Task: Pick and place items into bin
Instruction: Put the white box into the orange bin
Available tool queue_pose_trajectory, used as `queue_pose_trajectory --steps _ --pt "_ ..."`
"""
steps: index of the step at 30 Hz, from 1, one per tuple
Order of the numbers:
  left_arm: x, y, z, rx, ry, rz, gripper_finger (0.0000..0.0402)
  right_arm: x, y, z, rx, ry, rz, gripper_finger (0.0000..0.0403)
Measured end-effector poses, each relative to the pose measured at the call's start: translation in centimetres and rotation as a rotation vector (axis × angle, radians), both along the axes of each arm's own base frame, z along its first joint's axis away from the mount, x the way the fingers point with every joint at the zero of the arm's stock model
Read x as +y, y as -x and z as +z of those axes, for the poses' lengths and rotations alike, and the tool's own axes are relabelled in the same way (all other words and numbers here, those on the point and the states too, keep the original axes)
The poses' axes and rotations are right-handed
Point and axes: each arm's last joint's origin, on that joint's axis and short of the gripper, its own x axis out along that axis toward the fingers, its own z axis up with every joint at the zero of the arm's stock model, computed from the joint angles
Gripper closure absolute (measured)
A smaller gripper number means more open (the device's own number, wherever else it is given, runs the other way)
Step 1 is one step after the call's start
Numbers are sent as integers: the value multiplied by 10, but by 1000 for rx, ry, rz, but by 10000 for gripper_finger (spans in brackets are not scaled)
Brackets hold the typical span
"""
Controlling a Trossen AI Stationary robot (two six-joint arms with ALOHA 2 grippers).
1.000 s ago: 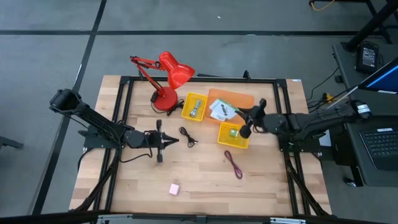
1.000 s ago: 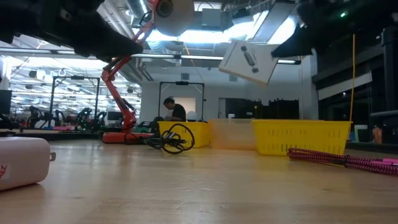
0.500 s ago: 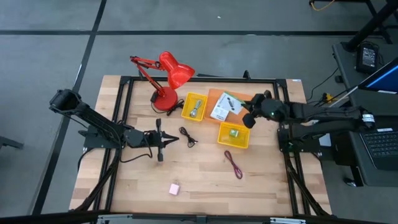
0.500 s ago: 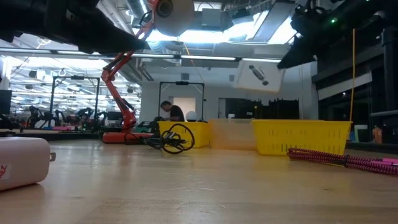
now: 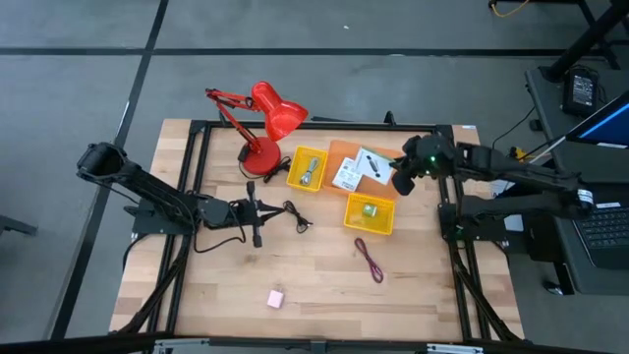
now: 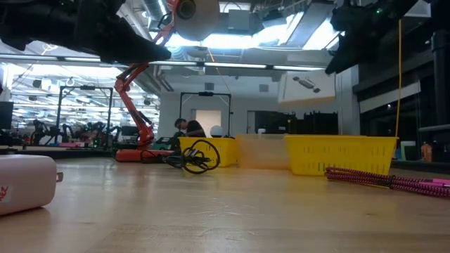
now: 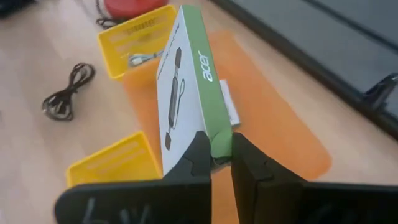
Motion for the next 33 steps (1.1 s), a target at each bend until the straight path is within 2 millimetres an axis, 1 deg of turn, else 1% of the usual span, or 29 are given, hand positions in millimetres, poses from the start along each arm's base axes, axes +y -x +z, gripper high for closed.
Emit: queue_pose_trajectory --steps 4,9,14,22,27,33 --pt "0 0 0 0 0 -1 396 -8 -1 -5 28 -62 16 388" --pt "0 0 0 -1 5 0 396 -20 -5 -13 75 -94 -23 388" --pt "0 0 0 -3 12 1 396 -29 -10 -19 65 -184 25 388" --pt "0 0 0 -3 12 1 396 -49 -12 -31 86 -283 39 388" --pt "0 0 0 -3 12 1 396 -64 -15 -42 116 -309 0 390" --pt "0 0 0 -2 12 1 396 -80 -25 -54 101 -348 32 390"
